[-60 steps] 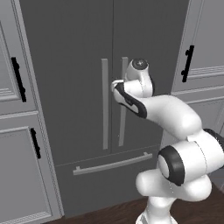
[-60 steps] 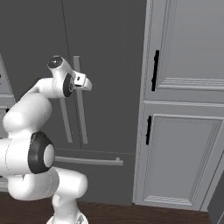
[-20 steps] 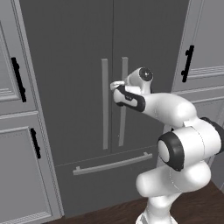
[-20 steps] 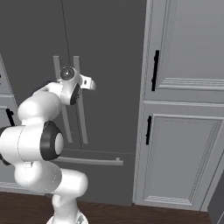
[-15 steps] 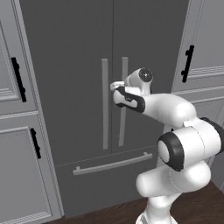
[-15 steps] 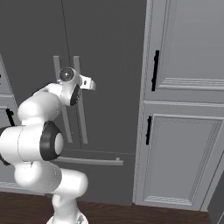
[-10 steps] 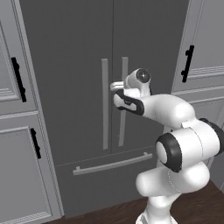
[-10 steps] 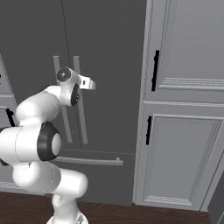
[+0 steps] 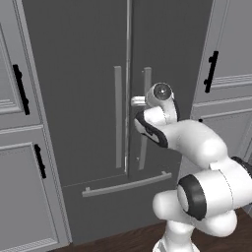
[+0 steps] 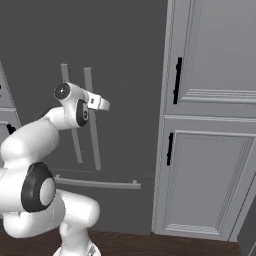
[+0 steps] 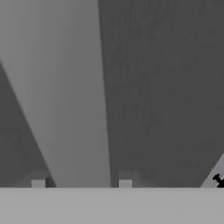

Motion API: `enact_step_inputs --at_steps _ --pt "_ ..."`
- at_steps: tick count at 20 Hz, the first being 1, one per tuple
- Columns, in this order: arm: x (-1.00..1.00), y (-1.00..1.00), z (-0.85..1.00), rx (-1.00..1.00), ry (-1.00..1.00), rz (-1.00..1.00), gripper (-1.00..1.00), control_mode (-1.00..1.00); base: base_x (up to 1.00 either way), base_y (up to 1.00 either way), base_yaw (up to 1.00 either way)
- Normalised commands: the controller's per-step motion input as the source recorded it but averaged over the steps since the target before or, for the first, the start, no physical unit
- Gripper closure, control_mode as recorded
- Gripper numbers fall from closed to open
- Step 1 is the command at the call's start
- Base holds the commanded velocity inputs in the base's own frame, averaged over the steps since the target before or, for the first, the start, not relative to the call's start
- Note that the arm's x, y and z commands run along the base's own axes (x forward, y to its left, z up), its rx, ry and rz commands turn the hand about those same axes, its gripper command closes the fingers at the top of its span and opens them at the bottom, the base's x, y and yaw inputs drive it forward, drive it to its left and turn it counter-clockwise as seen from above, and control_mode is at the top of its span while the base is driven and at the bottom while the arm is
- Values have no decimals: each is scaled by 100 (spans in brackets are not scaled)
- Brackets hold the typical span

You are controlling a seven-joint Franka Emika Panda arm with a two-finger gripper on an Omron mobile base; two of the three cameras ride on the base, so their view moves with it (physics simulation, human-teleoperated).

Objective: Grab a lemon wedge from the fridge and one ice cube from the ice bowl, and put them in the glass of lemonade.

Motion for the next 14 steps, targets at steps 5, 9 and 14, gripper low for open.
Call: enact_step_inputs --at_steps 5,9,14 --pt "-84 -82 33 4 0 -19 100 -100 0 0 0" --pt "-95 -87 35 5 2 -17 100 -100 0 0 0" --pt "-89 -98 52 6 10 -15 100 -100 0 0 0"
